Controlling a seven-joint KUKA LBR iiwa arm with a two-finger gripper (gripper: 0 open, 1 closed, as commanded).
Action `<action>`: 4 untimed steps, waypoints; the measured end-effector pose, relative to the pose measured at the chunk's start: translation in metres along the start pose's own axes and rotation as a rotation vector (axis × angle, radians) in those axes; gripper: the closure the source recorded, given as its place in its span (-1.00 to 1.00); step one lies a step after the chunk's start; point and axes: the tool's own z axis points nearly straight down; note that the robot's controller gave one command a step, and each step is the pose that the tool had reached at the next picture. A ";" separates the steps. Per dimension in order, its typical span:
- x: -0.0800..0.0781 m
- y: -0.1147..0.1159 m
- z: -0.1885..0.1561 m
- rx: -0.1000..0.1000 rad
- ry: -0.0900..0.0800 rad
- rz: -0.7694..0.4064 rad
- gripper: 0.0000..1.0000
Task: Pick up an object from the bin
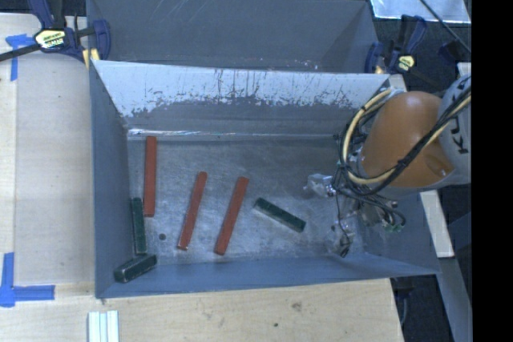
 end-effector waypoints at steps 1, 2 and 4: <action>-0.012 0.077 0.000 -0.002 -0.005 0.014 -1.00; -0.011 0.071 0.000 0.002 -0.005 0.020 1.00; -0.058 0.059 -0.249 0.007 -0.018 -0.053 1.00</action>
Offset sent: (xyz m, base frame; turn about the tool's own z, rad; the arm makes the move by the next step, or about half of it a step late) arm -0.0035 0.0722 -0.0001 0.0212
